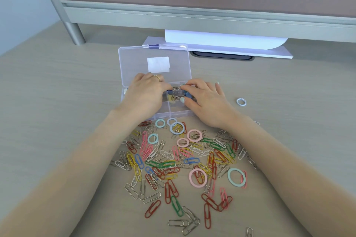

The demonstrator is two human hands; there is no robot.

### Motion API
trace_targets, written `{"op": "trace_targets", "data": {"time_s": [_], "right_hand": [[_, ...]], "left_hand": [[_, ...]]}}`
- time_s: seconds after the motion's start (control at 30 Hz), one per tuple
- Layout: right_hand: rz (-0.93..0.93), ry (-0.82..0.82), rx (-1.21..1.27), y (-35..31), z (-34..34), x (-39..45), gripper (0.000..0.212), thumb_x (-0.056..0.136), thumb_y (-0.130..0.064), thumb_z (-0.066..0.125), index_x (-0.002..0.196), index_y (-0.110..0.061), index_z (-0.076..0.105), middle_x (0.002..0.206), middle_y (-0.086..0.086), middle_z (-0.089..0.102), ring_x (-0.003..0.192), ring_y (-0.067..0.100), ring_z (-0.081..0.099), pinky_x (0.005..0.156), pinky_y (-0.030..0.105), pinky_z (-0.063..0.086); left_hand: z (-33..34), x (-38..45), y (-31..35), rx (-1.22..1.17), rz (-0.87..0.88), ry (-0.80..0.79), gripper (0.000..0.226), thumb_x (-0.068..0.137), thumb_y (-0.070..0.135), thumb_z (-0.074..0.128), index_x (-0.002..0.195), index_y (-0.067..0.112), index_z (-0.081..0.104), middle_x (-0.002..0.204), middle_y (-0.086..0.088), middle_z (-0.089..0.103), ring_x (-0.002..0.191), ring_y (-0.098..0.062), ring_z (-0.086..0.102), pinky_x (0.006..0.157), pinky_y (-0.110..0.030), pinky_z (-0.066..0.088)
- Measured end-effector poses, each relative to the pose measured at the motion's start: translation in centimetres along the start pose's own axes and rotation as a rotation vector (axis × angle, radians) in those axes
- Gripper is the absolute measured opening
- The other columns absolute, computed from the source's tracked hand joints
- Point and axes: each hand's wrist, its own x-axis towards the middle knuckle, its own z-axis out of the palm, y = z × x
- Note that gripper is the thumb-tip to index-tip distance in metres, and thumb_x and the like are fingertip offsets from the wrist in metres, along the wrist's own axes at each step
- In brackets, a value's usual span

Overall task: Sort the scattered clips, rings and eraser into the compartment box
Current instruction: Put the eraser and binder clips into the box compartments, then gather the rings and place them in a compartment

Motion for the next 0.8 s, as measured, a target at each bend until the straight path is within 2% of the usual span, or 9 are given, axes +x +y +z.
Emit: {"op": "trace_targets", "data": {"time_s": [0.1, 0.2, 0.27, 0.33, 0.47, 0.63, 0.8], "right_hand": [[-0.018, 0.049, 0.057, 0.1, -0.4, -0.9, 0.04, 0.091, -0.036, 0.044, 0.13, -0.027, 0.044, 0.135, -0.008, 0.04, 0.124, 0.02, 0.035, 0.113, 0.051, 0.009], [-0.102, 0.146, 0.116, -0.1, -1.0, -1.8, 0.026, 0.083, -0.025, 0.057, 0.109, -0.028, 0.061, 0.118, -0.007, 0.053, 0.11, 0.018, 0.049, 0.108, 0.054, 0.022], [-0.13, 0.164, 0.136, -0.5, -1.2, -2.4, 0.017, 0.082, -0.021, 0.06, 0.097, -0.027, 0.065, 0.109, -0.008, 0.056, 0.107, 0.017, 0.051, 0.111, 0.053, 0.018], [-0.134, 0.148, 0.129, -1.0, -1.3, -2.8, 0.013, 0.084, -0.02, 0.058, 0.092, -0.026, 0.066, 0.107, -0.008, 0.055, 0.109, 0.017, 0.049, 0.112, 0.046, 0.01], [-0.105, 0.08, 0.069, -1.4, -1.5, -3.0, 0.012, 0.085, -0.023, 0.055, 0.088, -0.026, 0.066, 0.107, -0.007, 0.055, 0.113, 0.018, 0.048, 0.111, 0.045, 0.008], [-0.117, 0.031, 0.082, -1.6, -1.7, -3.6, 0.013, 0.085, -0.023, 0.055, 0.087, -0.028, 0.066, 0.102, -0.006, 0.057, 0.11, 0.015, 0.049, 0.111, 0.047, 0.009], [-0.158, 0.049, 0.07, -3.3, -0.8, -3.5, 0.011, 0.085, -0.029, 0.056, 0.089, -0.028, 0.066, 0.097, -0.007, 0.054, 0.105, 0.014, 0.05, 0.111, 0.048, 0.007]], "left_hand": [[-0.3, -1.4, -0.4, 0.043, 0.078, 0.097, 0.046, 0.074, -0.008, 0.05, 0.115, 0.013, 0.054, 0.1, -0.011, 0.059, 0.094, -0.033, 0.051, 0.085, -0.035, 0.025], [-1.4, -3.0, -0.7, 0.066, 0.089, 0.172, 0.032, 0.078, 0.003, 0.049, 0.108, 0.013, 0.052, 0.096, -0.012, 0.061, 0.087, -0.034, 0.054, 0.082, -0.035, 0.026], [-2.1, -4.1, -0.8, 0.029, 0.084, 0.143, 0.031, 0.08, 0.016, 0.036, 0.105, 0.017, 0.054, 0.096, -0.007, 0.061, 0.089, -0.032, 0.053, 0.082, -0.034, 0.027], [-2.5, -5.1, -0.7, -0.047, 0.067, 0.103, 0.031, 0.079, 0.021, 0.036, 0.102, 0.02, 0.057, 0.096, -0.004, 0.062, 0.091, -0.029, 0.053, 0.085, -0.033, 0.028], [-2.9, -7.0, -0.4, -0.175, 0.005, 0.057, 0.019, 0.077, 0.02, 0.048, 0.088, 0.019, 0.063, 0.092, -0.002, 0.063, 0.093, -0.029, 0.055, 0.086, -0.038, 0.036], [-3.0, -9.7, -0.4, -0.286, -0.043, 0.061, 0.016, 0.076, 0.027, 0.051, 0.081, 0.023, 0.065, 0.084, 0.003, 0.062, 0.084, -0.022, 0.053, 0.08, -0.033, 0.034], [-2.6, -10.6, 0.5, -0.298, -0.035, 0.015, 0.004, 0.079, 0.028, 0.062, 0.08, 0.025, 0.065, 0.08, 0.011, 0.055, 0.08, -0.013, 0.042, 0.074, -0.025, 0.02]]}}
